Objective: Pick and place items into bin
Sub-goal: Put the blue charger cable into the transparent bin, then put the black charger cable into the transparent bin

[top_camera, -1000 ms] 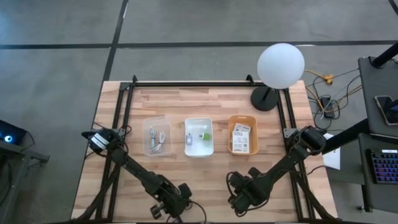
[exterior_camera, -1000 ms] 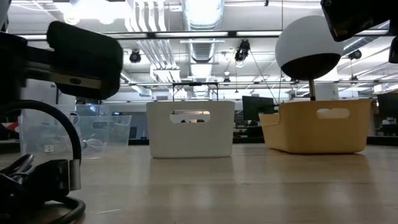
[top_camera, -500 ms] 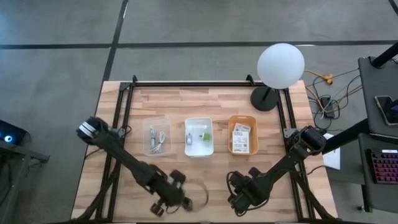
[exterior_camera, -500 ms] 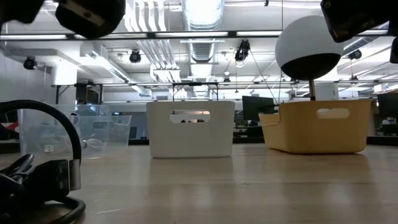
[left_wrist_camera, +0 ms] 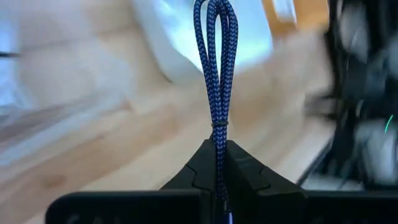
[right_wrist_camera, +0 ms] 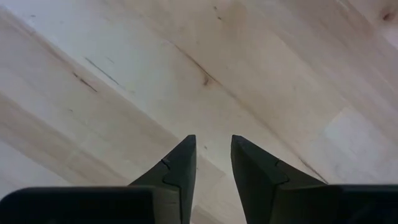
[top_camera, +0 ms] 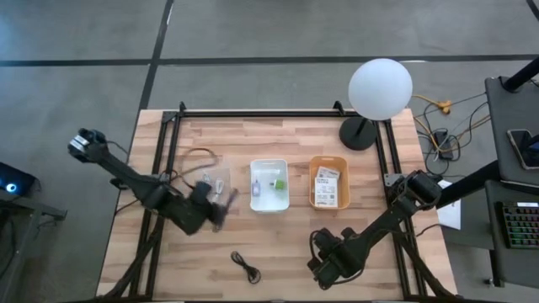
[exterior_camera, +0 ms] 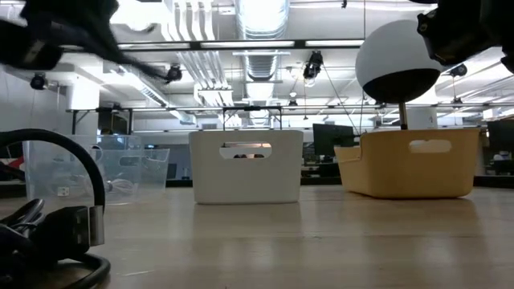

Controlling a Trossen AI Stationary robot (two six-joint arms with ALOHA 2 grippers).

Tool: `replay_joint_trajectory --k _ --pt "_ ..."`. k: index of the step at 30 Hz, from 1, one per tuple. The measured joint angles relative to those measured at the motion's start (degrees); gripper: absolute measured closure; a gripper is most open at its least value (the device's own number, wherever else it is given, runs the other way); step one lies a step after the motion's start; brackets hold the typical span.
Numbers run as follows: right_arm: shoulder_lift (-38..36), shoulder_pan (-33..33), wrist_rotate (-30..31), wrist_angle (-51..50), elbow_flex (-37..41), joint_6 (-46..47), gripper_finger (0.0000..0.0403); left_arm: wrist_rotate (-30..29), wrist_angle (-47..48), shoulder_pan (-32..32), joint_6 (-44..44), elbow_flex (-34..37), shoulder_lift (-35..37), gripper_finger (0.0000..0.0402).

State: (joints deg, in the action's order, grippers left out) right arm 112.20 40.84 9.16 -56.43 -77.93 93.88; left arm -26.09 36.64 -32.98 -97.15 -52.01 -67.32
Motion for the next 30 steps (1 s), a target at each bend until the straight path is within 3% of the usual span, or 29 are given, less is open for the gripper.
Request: replay_joint_trajectory --k 5,9,15,25,27,29,30 --pt "-0.02 0.00 1.11 0.03 0.20 0.21 0.0315 -10.79 6.71 1.04 -17.70 10.19 10.31 0.0400" --pt "-0.02 -0.02 1.39 0.03 0.22 0.19 0.0320 -14.18 11.19 3.46 -25.68 16.29 15.20 0.0400" --pt "-0.02 -0.02 1.43 0.05 0.42 0.19 0.0319 -14.01 9.00 8.56 -26.69 22.32 17.15 0.0383" --pt "-0.02 -0.02 1.12 0.12 0.42 0.19 0.0317 -11.16 2.15 9.76 -17.73 22.97 16.70 0.0244" --pt "-0.02 0.02 1.07 0.19 0.42 0.04 0.0320 -10.68 -3.58 9.28 -6.42 22.17 17.43 0.0225" --pt "-0.02 0.02 0.85 0.18 0.42 0.02 0.0321 -7.54 -18.70 7.33 21.57 20.84 17.96 0.0221" --pt "-0.02 0.02 0.83 0.18 0.42 -0.01 0.0321 -2.32 -27.40 5.67 38.98 20.22 17.90 0.0222"
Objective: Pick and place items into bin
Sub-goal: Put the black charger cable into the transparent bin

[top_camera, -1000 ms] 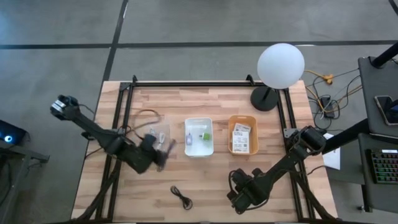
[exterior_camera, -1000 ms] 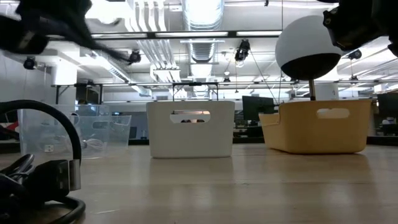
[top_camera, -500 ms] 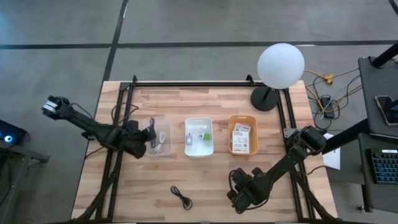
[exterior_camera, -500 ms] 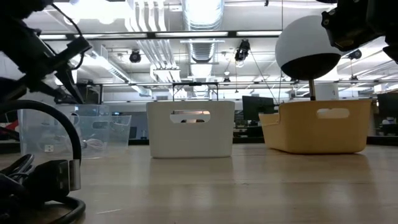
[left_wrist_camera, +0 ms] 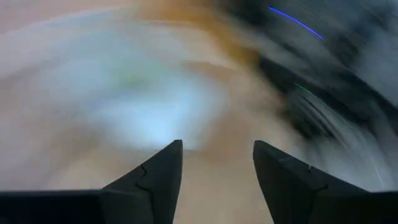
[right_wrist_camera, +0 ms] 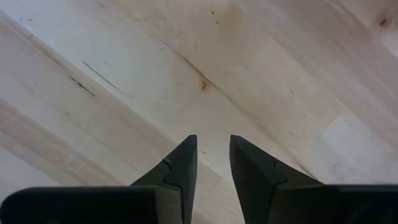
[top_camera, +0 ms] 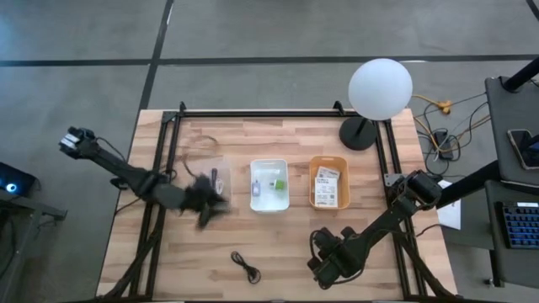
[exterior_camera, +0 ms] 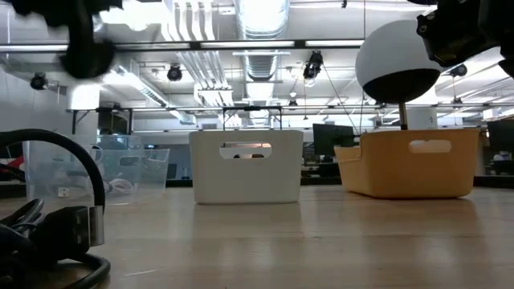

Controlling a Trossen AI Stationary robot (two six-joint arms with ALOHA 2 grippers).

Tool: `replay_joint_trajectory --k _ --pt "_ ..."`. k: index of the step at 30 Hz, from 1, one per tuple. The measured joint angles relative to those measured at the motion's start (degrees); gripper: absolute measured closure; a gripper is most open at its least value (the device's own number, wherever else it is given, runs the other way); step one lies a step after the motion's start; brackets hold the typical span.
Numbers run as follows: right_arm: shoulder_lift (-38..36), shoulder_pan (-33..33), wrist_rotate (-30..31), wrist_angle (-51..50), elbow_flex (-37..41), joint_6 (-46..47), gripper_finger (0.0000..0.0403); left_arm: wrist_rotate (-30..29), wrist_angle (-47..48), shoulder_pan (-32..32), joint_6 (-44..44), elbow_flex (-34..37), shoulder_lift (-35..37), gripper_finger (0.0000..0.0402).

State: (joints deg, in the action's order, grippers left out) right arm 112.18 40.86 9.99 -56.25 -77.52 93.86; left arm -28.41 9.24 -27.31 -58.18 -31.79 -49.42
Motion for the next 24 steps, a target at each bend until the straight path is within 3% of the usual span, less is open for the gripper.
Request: replay_joint_trajectory --k 1,2,8,12,14,18,24 --pt "0.00 0.00 -0.01 -0.04 0.00 0.00 0.0320 6.71 -6.68 -1.69 13.87 -0.69 -0.73 0.0225" --pt "0.00 0.00 -0.03 -0.08 0.00 -0.11 0.0319 11.67 -9.72 -2.94 20.79 -1.87 -2.14 0.0228" --pt "0.00 -0.11 -0.17 -0.01 0.00 -2.32 0.0314 19.90 5.99 -3.90 29.90 -13.06 -18.57 0.0242" --pt "-0.02 -0.22 -1.93 -0.02 0.00 -2.63 0.0318 28.16 9.26 -6.42 48.69 -21.79 -31.53 0.0243" --pt "-0.02 -0.20 -3.06 0.02 0.00 -2.86 0.0321 29.33 13.07 -7.29 56.78 -26.09 -37.84 0.0243" --pt "-0.02 -0.15 -4.71 -0.02 0.00 -2.74 0.0319 29.38 15.47 -7.76 60.22 -31.36 -46.01 0.0243" --pt "-0.04 -0.15 -5.43 -0.04 0.00 -2.54 0.0312 29.43 15.17 -7.69 60.20 -34.64 -52.78 0.0243"
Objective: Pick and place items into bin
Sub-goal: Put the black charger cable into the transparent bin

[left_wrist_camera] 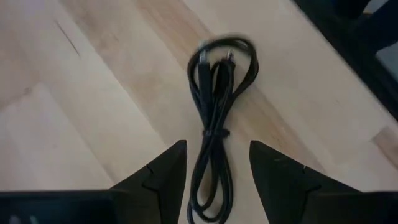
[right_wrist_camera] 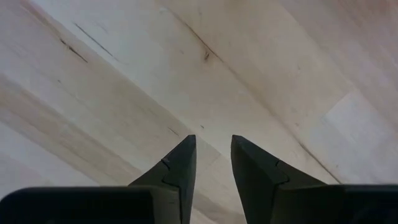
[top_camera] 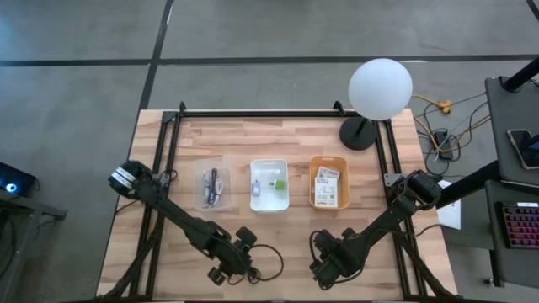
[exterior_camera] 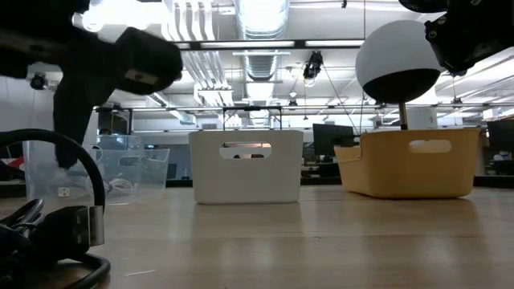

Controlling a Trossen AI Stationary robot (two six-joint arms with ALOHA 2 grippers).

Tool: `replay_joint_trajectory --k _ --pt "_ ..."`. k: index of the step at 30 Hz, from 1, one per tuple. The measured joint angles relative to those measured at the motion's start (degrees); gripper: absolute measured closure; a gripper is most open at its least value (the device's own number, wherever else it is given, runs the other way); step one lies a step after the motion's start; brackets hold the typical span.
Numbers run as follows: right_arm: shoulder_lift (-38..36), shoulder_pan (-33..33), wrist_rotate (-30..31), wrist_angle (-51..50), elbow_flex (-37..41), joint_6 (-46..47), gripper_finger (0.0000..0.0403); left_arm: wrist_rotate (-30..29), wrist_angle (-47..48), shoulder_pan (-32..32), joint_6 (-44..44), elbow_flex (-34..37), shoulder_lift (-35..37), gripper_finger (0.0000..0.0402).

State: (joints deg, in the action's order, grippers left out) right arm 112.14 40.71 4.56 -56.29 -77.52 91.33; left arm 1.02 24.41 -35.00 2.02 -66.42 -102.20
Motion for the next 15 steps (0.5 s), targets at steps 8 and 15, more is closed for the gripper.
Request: replay_joint_trajectory --k 8,15 --pt "0.00 0.00 -0.13 0.00 0.00 -0.39 0.0320 0.17 0.31 0.17 0.11 0.16 -2.82 0.0243" --pt "0.00 0.00 -0.13 -0.01 -0.02 -1.34 0.0323 0.31 1.14 0.13 -0.32 0.05 -5.13 0.0267"
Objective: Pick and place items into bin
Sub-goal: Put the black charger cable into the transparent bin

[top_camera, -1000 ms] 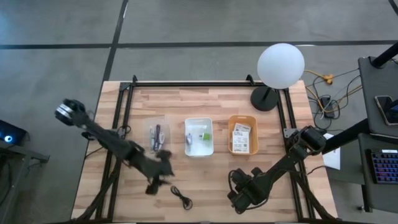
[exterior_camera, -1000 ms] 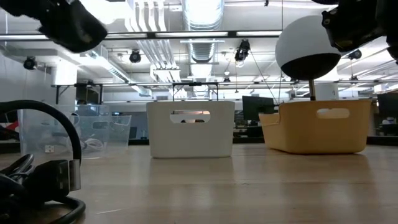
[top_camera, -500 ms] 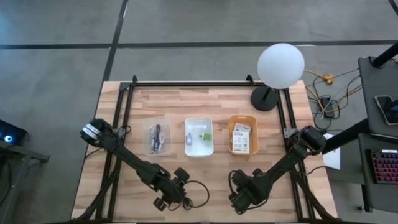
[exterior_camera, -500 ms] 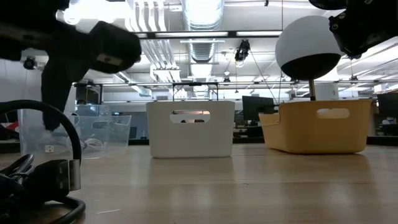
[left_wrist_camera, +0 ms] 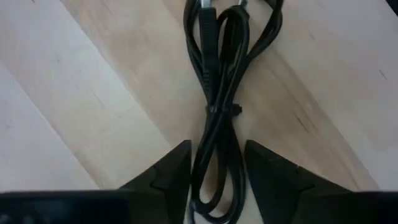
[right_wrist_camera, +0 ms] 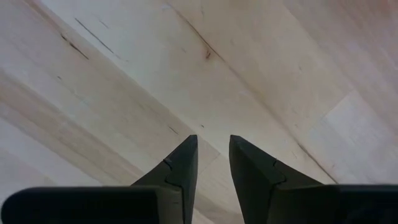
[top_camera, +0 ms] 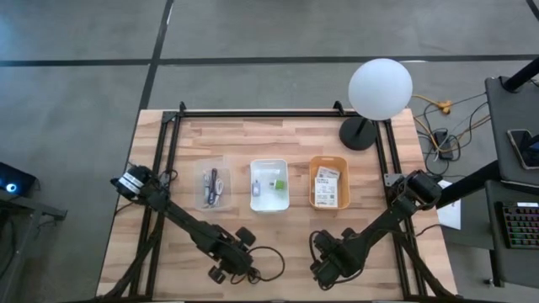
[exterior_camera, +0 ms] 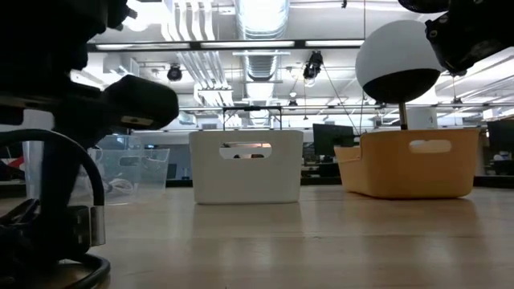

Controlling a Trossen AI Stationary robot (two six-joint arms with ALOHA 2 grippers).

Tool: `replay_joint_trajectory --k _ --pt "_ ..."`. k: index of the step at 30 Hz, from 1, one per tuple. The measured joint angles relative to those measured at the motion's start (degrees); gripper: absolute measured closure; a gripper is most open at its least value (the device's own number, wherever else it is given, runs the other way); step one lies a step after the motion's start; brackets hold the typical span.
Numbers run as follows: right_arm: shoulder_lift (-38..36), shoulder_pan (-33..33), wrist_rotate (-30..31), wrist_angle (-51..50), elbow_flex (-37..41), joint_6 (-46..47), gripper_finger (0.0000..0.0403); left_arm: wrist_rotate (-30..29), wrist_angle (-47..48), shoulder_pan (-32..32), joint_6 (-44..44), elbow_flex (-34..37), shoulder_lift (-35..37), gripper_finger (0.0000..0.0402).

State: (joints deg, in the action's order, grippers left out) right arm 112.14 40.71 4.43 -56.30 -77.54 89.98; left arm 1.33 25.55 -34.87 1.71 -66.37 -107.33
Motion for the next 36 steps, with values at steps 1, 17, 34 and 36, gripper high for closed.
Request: replay_joint_trajectory --k 1,17,34,36 --pt "0.00 0.00 0.00 0.03 0.00 -0.01 0.0322 -0.17 0.69 -0.02 -0.06 0.00 0.00 0.0282" --pt "0.00 -0.11 0.04 -0.06 1.37 -0.17 0.0324 -12.60 9.30 -0.21 -62.44 1.11 22.86 0.0397" --pt "0.00 -1.55 3.23 0.19 2.01 1.13 0.0325 -33.23 20.87 5.02 -125.97 35.93 56.10 0.0393" --pt "0.00 -1.53 3.22 0.19 2.01 1.08 0.0325 -33.10 19.10 6.22 -125.55 37.42 56.45 0.0373"
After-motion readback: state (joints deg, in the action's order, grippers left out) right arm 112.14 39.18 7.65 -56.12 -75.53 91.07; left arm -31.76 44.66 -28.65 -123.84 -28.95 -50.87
